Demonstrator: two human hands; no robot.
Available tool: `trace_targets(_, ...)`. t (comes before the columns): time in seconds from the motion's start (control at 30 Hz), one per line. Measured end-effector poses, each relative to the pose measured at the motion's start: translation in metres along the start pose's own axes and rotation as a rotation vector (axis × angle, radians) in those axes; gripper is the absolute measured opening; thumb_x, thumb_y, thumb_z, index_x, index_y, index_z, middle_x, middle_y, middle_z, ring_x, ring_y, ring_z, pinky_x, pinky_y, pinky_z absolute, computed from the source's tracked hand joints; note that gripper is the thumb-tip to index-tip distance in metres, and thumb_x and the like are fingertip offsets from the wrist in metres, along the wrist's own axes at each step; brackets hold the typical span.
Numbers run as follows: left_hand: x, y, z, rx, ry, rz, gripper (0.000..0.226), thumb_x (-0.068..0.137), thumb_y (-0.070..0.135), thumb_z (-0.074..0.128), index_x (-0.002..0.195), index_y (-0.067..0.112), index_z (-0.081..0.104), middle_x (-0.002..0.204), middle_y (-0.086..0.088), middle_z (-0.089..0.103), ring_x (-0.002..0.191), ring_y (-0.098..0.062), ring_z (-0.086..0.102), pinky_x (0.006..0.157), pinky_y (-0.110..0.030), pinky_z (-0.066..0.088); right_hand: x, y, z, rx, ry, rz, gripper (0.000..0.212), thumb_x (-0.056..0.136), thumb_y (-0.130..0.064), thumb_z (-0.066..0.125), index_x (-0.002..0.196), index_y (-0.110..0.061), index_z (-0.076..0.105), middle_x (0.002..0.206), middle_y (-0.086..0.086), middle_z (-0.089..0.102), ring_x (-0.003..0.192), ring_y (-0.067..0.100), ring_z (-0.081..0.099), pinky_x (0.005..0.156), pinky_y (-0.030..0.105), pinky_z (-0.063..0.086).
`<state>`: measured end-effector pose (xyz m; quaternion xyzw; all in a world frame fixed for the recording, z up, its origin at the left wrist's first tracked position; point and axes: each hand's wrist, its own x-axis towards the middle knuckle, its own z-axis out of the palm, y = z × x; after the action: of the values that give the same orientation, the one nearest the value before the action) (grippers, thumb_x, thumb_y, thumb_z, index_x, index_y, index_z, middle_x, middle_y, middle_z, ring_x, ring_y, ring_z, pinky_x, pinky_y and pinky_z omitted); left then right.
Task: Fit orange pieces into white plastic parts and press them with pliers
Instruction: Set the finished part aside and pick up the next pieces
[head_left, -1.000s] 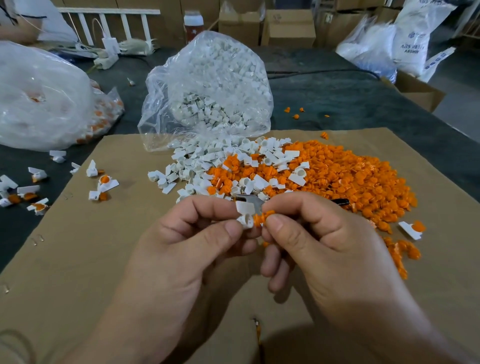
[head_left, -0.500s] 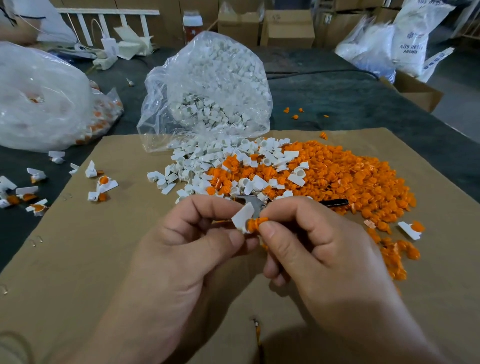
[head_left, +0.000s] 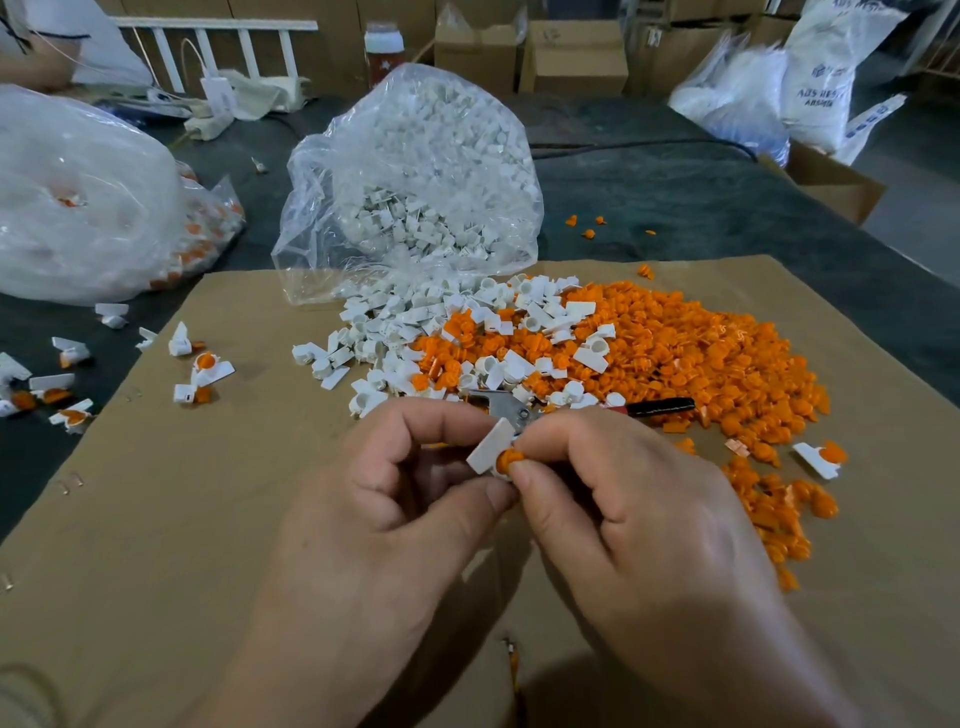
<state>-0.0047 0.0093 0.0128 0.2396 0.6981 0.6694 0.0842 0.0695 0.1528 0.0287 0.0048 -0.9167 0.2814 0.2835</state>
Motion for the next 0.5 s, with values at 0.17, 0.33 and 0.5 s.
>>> trace_targets(0.17, -0.002, 0.003, 0.005, -0.104, 0.029, -0.119, 0.034, 0.059, 0.031, 0.092, 0.089, 0.030, 0.077, 0.084, -0.018, 0.072, 0.082, -0.040, 0.071, 0.080, -0.059, 0.059, 0.001, -0.001, 0.001, -0.104, 0.012, -0.035, 0.014, 0.094, -0.033, 0.049, 0.088, -0.025, 0.059, 0.077, -0.013, 0.054, 0.062, 0.007, 0.052, 0.048, 0.026, 0.043)
trace_targets(0.33, 0.000, 0.000, 0.011, -0.353, 0.054, -0.224, 0.042, 0.041, 0.020, 0.086, 0.081, 0.017, 0.078, 0.087, -0.019, 0.075, 0.079, -0.034, 0.075, 0.070, -0.040, 0.062, 0.002, -0.003, 0.001, -0.153, 0.008, -0.051, 0.017, 0.095, -0.031, 0.047, 0.085, -0.023, 0.058, 0.075, -0.010, 0.052, 0.058, 0.008, 0.050, 0.045, 0.030, 0.044)
trace_targets(0.5, 0.003, -0.002, 0.009, -0.499, 0.041, -0.272, 0.028, 0.044, 0.015, 0.080, 0.072, 0.012, 0.077, 0.072, -0.018, 0.071, 0.065, -0.030, 0.071, 0.059, -0.032, 0.059, 0.004, -0.006, 0.002, -0.198, 0.002, -0.095, 0.023, 0.097, -0.029, 0.044, 0.083, -0.019, 0.060, 0.072, -0.006, 0.054, 0.054, 0.011, 0.051, 0.043, 0.034, 0.045)
